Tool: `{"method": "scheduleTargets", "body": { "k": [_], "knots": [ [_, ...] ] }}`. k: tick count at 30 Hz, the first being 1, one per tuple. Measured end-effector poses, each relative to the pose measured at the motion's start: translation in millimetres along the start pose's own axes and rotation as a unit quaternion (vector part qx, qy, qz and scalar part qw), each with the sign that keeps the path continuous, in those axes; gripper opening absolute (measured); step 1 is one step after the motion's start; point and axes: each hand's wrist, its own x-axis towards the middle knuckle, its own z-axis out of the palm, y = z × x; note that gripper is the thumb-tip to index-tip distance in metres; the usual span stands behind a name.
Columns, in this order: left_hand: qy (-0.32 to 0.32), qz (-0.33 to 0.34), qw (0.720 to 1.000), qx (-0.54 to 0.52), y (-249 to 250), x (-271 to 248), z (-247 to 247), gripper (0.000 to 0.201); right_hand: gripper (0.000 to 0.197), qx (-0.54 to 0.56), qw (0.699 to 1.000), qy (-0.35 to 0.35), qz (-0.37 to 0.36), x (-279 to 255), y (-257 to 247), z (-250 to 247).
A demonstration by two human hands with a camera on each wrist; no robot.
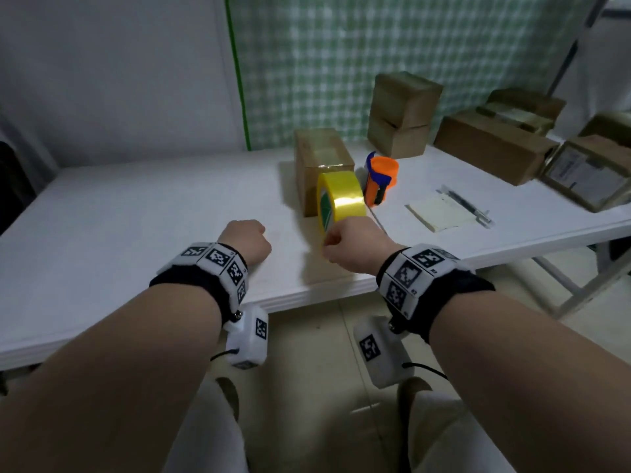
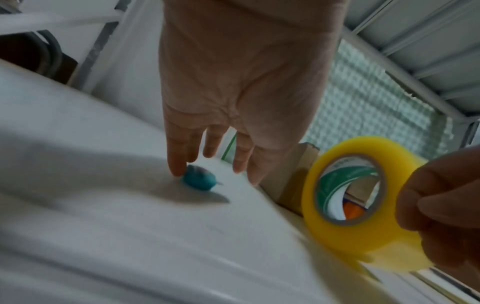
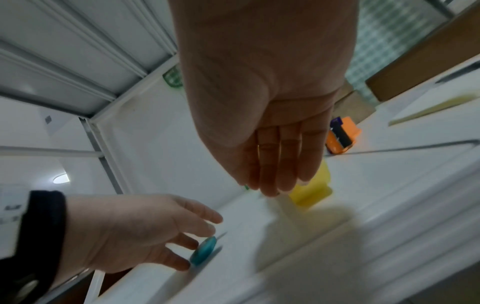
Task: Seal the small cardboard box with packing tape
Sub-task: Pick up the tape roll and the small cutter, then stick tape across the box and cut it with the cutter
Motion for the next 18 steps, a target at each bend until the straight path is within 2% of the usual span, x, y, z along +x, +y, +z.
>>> {"method": "scheduleTargets", "body": {
  "k": [1,3,7,11,12,14,18],
  "knots": [
    [0.004,-0.011,1.0,0.01,-2,7,5,0.033,0.02,0.004,1.0,-0.014,-0.001,6,0,6],
    [0.025,-0.023,0.999,0.018,-5,19,11,0.039,0.019,0.016,0.999,-0.047,0.003,19,-2,15],
    [0.044,0.006,0.999,-0.01,-6,36,11,0.033,0.008,0.124,0.979,-0.158,0.043,36,-18,18],
    [0.066,0.034,0.988,-0.133,-4,36,-4,0.023,0.013,0.148,0.951,-0.267,0.049,39,-36,0],
    [0.078,0.037,0.981,-0.172,-1,37,-13,0.02,0.012,0.157,0.951,-0.262,0.042,40,-39,-6],
    [0.096,0.054,0.965,-0.239,6,37,-34,0.016,0.007,0.2,0.96,-0.193,0.022,44,-44,-21],
    [0.078,0.076,0.903,-0.415,30,30,-75,0.013,0.018,0.28,0.959,0.038,-0.017,52,-46,-52]
  ]
}}
